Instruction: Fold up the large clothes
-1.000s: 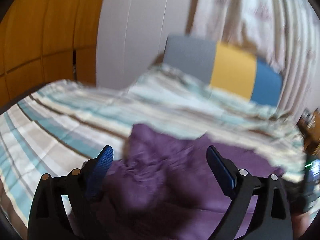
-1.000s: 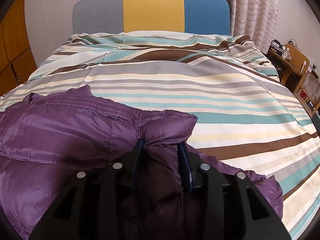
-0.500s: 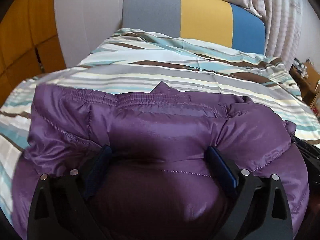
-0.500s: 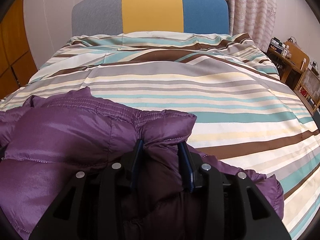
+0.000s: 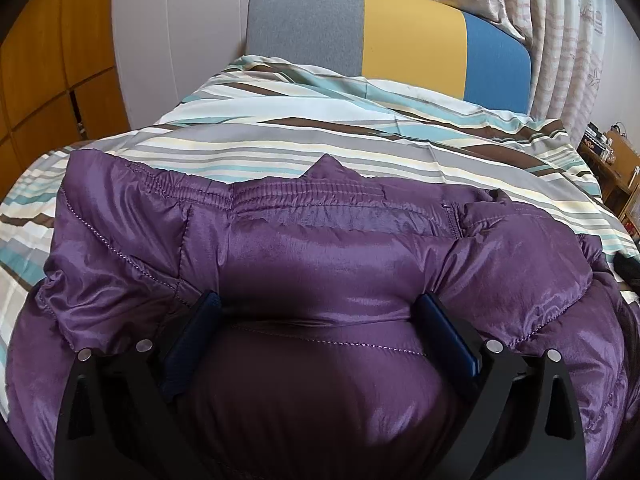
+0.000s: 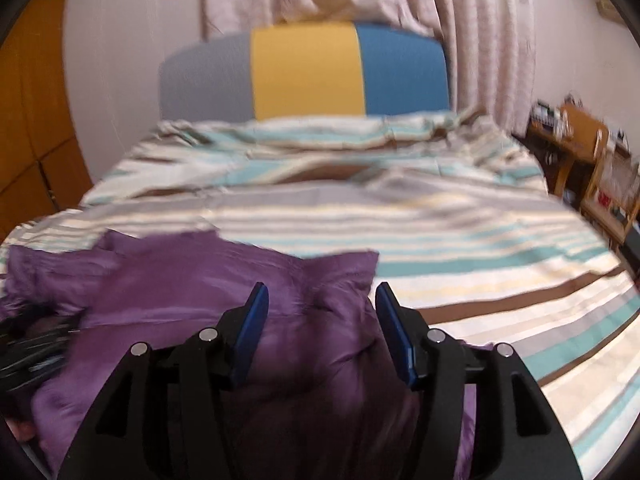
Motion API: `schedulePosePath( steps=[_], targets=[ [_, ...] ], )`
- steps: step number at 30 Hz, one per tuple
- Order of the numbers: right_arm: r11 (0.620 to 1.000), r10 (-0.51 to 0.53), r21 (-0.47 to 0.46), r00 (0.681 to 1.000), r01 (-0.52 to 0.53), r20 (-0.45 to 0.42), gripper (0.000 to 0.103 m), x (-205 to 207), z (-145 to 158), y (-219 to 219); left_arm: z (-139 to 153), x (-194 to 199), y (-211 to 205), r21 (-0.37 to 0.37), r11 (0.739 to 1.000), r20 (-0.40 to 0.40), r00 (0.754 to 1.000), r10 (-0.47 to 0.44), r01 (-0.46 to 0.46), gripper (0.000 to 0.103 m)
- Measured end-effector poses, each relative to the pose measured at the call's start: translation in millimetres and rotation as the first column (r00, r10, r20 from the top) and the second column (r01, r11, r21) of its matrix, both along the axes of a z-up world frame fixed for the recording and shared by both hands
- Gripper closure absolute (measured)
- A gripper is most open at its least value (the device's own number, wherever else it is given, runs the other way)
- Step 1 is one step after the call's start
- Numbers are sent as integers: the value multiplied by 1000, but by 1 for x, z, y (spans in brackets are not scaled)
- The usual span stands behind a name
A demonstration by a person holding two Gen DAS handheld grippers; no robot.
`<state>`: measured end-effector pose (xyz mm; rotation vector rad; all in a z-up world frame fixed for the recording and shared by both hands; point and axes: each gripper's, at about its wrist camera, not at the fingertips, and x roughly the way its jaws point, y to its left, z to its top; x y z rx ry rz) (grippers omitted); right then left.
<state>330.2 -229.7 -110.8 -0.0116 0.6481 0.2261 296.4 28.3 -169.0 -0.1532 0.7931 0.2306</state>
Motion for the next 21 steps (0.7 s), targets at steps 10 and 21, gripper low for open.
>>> schedulePosePath(
  steps=[10, 21],
  targets=[
    [973, 229, 3, 970, -230, -82, 47, -15, -13, 88, 2, -2, 2, -20, 1000, 13, 1000, 2, -2, 5],
    [978, 208, 52, 957, -202, -201, 43, 10, -51, 88, -1, 3, 1, 14, 999, -18, 999, 34, -34, 5]
  ],
)
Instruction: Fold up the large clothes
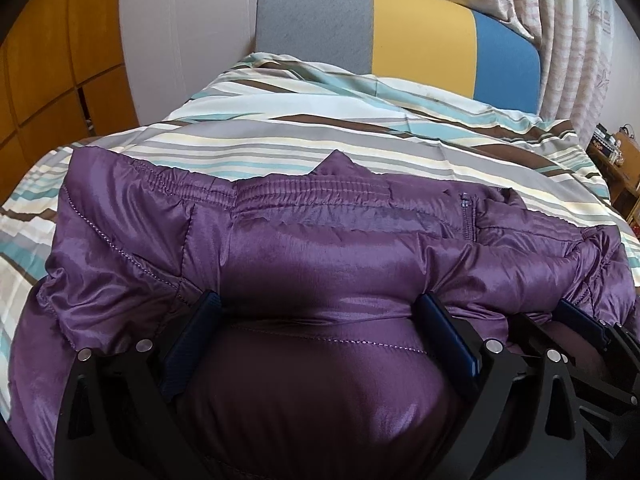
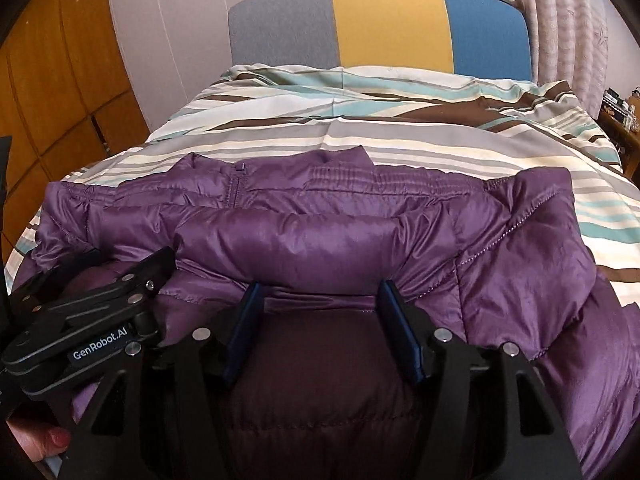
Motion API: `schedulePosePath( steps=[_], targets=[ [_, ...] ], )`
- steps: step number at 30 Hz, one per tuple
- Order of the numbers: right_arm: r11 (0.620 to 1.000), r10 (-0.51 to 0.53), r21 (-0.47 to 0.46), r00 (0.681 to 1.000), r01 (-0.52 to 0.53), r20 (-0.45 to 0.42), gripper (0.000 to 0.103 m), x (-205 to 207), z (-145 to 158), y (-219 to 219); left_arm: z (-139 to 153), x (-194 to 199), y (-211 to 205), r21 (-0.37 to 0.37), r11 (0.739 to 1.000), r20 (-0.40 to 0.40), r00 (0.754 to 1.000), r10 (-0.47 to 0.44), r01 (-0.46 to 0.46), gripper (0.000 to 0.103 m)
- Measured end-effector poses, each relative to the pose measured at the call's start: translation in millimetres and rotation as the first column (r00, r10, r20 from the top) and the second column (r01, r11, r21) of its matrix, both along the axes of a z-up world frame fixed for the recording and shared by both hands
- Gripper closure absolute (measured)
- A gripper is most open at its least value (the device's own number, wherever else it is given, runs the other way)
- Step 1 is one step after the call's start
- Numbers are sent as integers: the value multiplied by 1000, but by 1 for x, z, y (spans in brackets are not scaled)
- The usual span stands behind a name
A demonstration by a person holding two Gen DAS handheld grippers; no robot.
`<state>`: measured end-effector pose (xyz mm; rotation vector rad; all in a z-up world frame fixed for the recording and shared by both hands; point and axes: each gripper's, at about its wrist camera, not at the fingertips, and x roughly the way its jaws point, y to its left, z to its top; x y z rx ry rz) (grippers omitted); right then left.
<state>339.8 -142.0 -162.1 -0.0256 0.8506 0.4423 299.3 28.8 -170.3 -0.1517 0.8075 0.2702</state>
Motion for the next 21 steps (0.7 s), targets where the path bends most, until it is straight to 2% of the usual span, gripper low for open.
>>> schedulePosePath(
  steps=[5, 8, 10, 13, 17, 19, 21],
  targets=[
    [1000, -2, 4, 1000, 2, 5, 43, -2, 0, -1, 2, 0, 0, 2, 1000, -10, 1000, -2, 2, 5],
    [1000, 1, 13, 1000, -1, 11, 41, -3, 3, -3, 6, -1, -2, 12, 1000, -42, 999, -1, 1, 5],
    [999, -2, 36, 1000, 1, 19, 36, -8, 9, -9, 14, -7, -4, 16, 1000, -68, 998, -15, 16, 4],
    [998, -24, 53, 999, 22, 41, 34, -18, 23, -21, 31, -24, 0, 43, 999, -48, 998, -27, 29, 4],
    [998, -61, 9, 994, 61, 90, 34, -23, 39, -39, 46, -44, 17, 117, 992, 9, 999, 35, -35, 3],
    [996, -85, 6, 992, 85, 93, 34, -20, 41, -49, 44, -45, 29, 119, 991, 8, 998, 67, -67, 3],
    [993, -114, 9, 991, 114, 65, 34, -13, 37, -57, 34, -42, 43, 89, 991, -31, 994, 100, -97, 3]
  ],
)
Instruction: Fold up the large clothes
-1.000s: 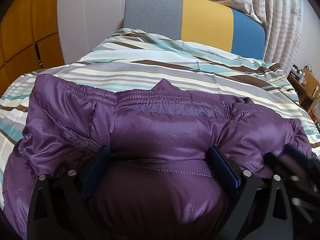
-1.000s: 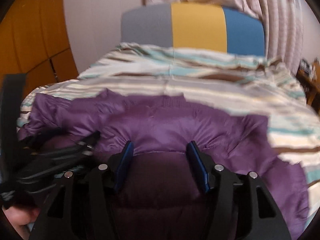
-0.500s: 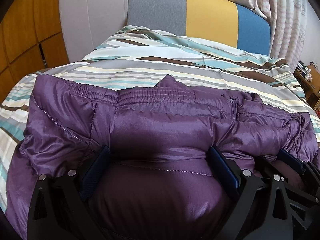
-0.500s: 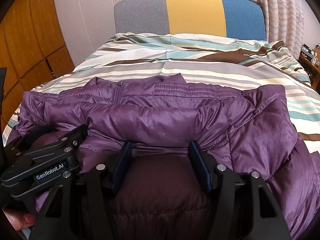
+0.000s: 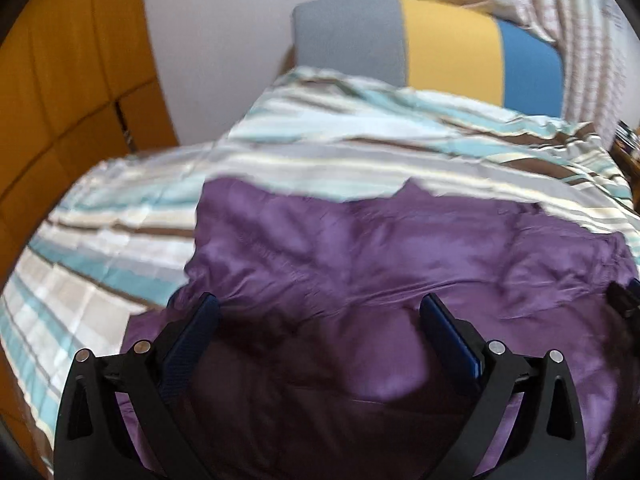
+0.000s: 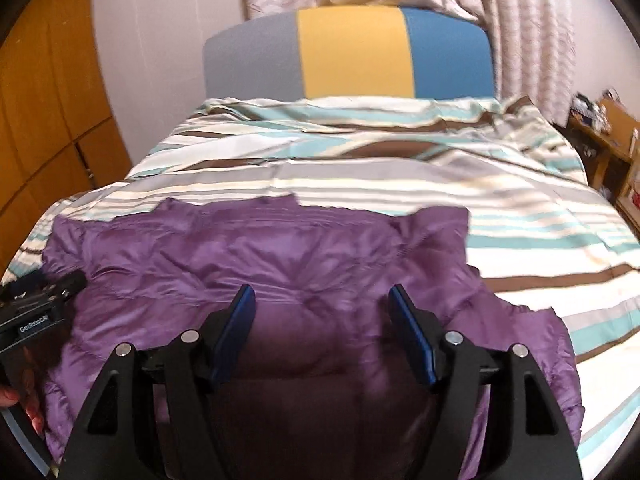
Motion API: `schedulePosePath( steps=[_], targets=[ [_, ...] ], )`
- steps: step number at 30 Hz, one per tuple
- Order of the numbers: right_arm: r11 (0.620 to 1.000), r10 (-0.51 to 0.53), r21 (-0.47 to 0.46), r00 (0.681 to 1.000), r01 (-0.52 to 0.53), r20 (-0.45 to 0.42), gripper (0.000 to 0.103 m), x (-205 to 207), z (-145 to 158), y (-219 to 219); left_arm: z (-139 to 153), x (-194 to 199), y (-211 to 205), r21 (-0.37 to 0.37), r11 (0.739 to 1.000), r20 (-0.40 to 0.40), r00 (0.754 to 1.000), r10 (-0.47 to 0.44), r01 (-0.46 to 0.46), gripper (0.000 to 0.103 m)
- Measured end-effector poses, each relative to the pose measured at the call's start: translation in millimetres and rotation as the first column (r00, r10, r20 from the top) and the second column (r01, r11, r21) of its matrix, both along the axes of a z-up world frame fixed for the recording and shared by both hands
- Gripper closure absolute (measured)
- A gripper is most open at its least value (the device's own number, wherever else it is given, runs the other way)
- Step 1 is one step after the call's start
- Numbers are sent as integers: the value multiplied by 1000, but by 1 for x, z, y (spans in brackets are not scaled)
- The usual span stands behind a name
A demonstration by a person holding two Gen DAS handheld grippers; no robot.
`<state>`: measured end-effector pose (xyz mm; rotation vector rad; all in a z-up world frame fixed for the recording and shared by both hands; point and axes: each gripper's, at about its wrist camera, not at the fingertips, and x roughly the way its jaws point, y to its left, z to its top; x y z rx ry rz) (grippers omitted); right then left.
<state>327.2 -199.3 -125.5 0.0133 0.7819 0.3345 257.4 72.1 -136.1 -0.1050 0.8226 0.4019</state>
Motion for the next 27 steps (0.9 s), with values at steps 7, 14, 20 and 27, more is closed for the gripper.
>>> schedulePosePath(
  steps=[7, 14, 20, 27],
  targets=[
    [999, -32, 1, 999, 32, -40, 32, 7, -24, -8, -21, 1, 15, -91, 996, 23, 1000, 0, 2, 3],
    [999, -37, -8, 998, 36, -45, 31, 10, -31, -4, -31, 9, 19, -146, 989, 5, 1000, -12, 12, 3],
    [999, -38, -11, 998, 37, -41, 30, 9, -32, -3, -25, -4, 20, -168, 986, 39, 999, -5, 11, 3],
    [999, -39, -9, 998, 38, -41, 30, 9, -32, -3, -5, -61, 9, -102, 995, 115, 993, 1, 11, 3]
  ],
)
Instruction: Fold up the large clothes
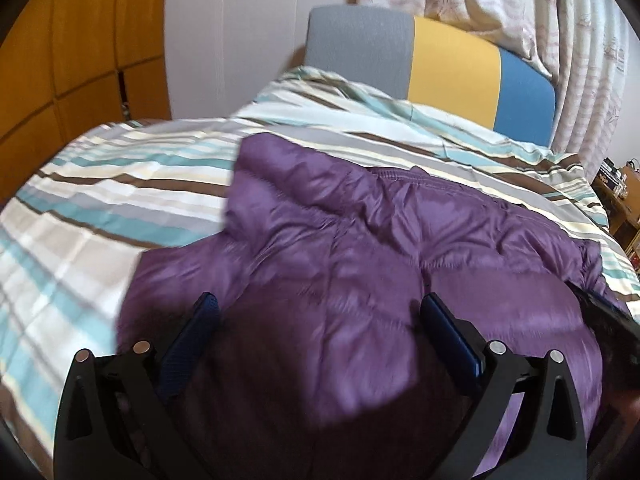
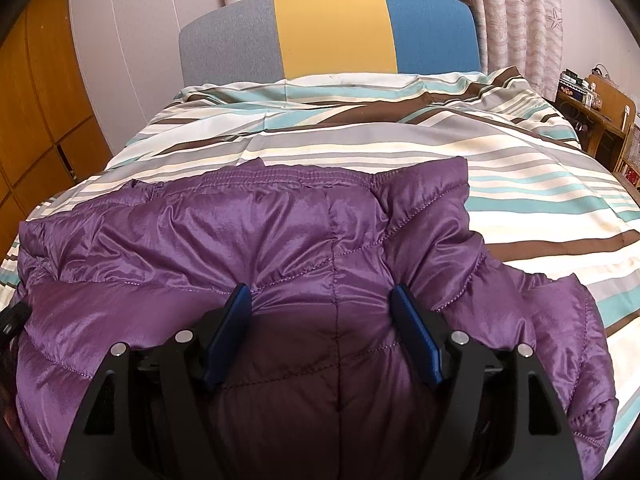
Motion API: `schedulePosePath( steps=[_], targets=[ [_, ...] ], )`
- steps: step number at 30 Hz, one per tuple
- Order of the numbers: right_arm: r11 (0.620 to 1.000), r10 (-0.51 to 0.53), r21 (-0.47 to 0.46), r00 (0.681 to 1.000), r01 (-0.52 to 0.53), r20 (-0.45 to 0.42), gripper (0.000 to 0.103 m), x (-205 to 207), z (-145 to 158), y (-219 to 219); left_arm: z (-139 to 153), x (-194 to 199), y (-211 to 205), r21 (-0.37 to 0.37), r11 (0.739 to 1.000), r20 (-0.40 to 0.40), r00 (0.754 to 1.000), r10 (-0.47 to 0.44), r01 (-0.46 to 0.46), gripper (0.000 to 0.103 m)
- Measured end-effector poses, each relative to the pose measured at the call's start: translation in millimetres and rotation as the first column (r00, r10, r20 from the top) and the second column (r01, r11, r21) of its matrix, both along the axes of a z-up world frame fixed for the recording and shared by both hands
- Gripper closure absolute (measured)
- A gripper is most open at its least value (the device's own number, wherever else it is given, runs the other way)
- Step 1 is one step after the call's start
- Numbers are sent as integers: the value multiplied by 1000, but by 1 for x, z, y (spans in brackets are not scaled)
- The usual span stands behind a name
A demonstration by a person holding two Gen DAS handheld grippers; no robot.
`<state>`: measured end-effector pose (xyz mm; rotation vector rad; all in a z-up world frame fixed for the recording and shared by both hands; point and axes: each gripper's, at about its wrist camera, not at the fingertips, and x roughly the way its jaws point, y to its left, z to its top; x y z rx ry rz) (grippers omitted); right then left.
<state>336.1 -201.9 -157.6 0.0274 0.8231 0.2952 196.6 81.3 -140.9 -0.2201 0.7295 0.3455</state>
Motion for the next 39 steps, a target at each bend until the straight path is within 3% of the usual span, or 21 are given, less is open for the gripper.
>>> schedulePosePath(
  steps=[5, 10, 14, 19, 22, 24, 27, 31, 33, 35, 37, 39],
  targets=[
    [1000, 1, 1, 1000, -1, 0, 30, 0, 0, -1, 1, -52, 6, 40, 995, 6, 996, 93, -93, 3],
    [1000, 3, 9, 1000, -3, 3, 29, 0, 2, -2, -10, -104, 18, -147, 979, 21, 989, 147, -142, 3],
    [999, 4, 47, 1000, -6, 30, 26, -6, 7, -8, -28, -127, 17, -333, 935, -7, 992, 124, -119, 3],
    [997, -1, 83, 998, -5, 70, 26, -24, 18, -16, -24, -123, 1, -360, 933, 31, 999, 30, -16, 3],
    [994, 11, 108, 997, -20, 82, 26, -38, 27, -19, -23, -120, -1, -398, 917, 57, 998, 10, 13, 3],
    [991, 31, 126, 996, -40, 78, 26, -48, 32, -19, -23, -121, 7, -469, 883, 92, 995, 31, 16, 3],
    [982, 102, 149, 991, -114, 89, 39, -76, 43, -14, -24, -118, 25, -574, 819, 143, 987, 76, 20, 3],
    [954, 229, 172, 968, -244, 101, 53, -118, 52, -1, -29, -116, 38, -632, 775, 150, 978, 147, -19, 6],
    [943, 285, 141, 951, -300, 117, 61, -136, 55, 10, -29, -118, 33, -626, 780, 165, 975, 148, -12, 6],
    [934, 323, 121, 939, -336, 115, 71, -148, 51, 19, -29, -119, 27, -596, 803, 178, 978, 110, 18, 11],
    [930, 345, 94, 933, -354, 103, 75, -157, 43, 26, -30, -120, 22, -556, 831, 179, 980, 84, 31, 17],
    [934, 348, 51, 932, -354, 102, 75, -163, 33, 31, -33, -125, 24, -559, 829, 195, 976, 94, 32, 20]
  ],
)
